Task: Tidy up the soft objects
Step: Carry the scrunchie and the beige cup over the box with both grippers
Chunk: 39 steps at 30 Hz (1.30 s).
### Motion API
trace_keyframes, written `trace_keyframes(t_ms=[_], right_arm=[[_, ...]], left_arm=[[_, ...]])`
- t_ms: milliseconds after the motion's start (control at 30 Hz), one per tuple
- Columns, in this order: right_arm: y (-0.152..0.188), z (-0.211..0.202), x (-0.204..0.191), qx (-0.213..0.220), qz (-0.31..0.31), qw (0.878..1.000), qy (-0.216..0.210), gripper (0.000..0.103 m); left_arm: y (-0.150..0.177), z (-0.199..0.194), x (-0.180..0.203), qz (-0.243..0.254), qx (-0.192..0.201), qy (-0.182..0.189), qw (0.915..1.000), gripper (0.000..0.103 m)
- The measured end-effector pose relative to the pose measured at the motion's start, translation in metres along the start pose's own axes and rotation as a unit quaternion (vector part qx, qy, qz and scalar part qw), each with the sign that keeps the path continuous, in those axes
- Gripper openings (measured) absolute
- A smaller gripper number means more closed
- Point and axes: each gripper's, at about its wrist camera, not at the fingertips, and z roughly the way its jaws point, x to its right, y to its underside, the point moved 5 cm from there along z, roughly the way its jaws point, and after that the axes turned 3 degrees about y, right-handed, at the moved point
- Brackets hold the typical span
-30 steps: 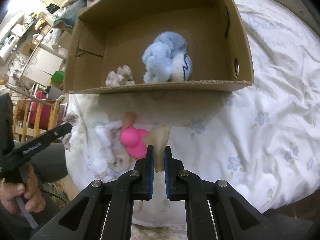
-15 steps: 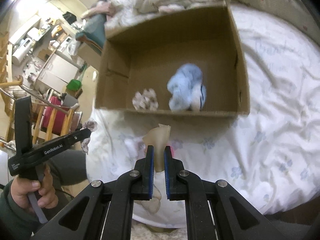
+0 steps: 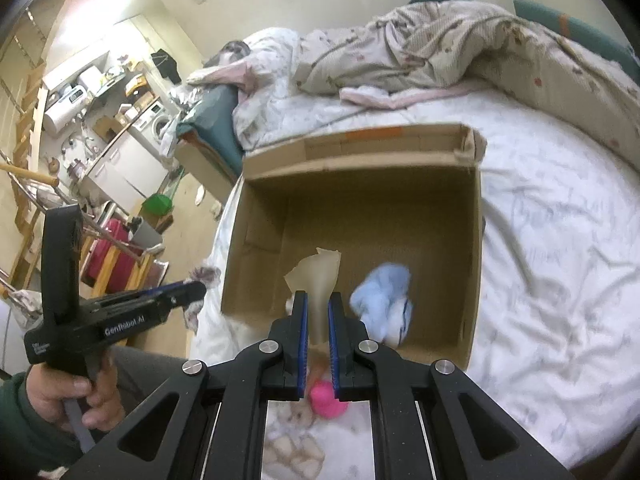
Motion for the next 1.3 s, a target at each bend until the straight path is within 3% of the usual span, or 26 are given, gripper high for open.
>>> trace_keyframes(t_ms=[167,367,500,733,967,1300], right_arm=[[0.0,0.021,0.01,0.003,0.019,1.0,-0.005,0.011],[0.019,0.064,0.029,-0.037,0.051,0.998,0.008,0.011],[0.022,0.072,0.032,-0.044,0.042,0.998,0.01,0.011],[0.028,0.087,0.05,-0.062,0.079,0.995,0.006,0.011],[0.029,0.099,0.034,-0.076,0.064,0.995,-0.012,0.011],[0.032,0.111,0.019,-0.097,0.047,0.994,-0.024,0.013]], left_arm=[[-0.013,0.022,0.007,0.007,-0.001,0.002,1.0,0.014],[-0.013,0.053,0.01,0.002,0.004,0.023,0.9997,0.014],[-0.008,0.067,0.004,-0.007,0.0,0.019,0.9998,0.014],[-0.006,0.077,0.001,-0.013,-0.017,0.044,0.9988,0.014],[0.0,0.079,0.012,0.019,-0.024,0.035,0.9989,0.014],[0.008,0.089,0.013,0.024,-0.047,0.018,0.9984,0.014]])
